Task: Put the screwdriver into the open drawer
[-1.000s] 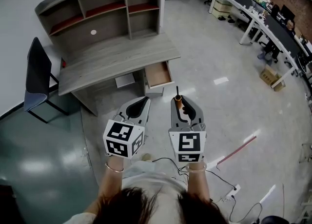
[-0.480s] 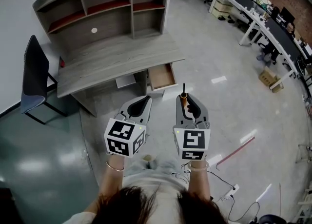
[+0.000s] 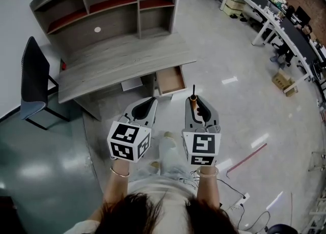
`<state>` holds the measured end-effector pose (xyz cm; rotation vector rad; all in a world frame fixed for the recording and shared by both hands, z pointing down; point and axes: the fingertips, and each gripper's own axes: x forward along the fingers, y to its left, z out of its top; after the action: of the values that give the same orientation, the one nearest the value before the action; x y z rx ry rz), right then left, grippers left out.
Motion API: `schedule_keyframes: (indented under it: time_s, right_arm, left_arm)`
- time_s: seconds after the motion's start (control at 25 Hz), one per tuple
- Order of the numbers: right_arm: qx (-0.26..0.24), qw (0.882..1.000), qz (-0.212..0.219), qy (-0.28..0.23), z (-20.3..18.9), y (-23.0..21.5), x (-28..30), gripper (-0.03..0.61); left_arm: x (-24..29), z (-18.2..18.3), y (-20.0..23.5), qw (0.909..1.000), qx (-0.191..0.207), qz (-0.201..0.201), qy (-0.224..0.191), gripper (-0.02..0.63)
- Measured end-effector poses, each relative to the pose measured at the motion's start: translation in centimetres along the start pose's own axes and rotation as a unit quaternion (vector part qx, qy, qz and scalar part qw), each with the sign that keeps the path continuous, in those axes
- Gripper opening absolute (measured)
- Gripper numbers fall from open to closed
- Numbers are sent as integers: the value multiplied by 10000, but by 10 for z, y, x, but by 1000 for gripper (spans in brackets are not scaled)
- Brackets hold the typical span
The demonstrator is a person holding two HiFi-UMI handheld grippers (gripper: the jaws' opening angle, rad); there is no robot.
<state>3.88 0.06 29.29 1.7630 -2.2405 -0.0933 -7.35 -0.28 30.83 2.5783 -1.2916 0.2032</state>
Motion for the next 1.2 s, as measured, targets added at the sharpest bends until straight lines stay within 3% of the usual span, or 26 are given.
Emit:
schedule_keyframes:
  time_s: [0.56, 1.2]
  right_arm:
    - [77, 9997, 170, 127, -14, -37, 80, 87]
    - [-96, 9964, 679, 508, -46, -65, 171, 87]
  left_arm:
    - [75, 17, 43, 9996, -35, 278, 78, 17]
    - [159, 22, 85, 9975, -178, 605, 307, 17]
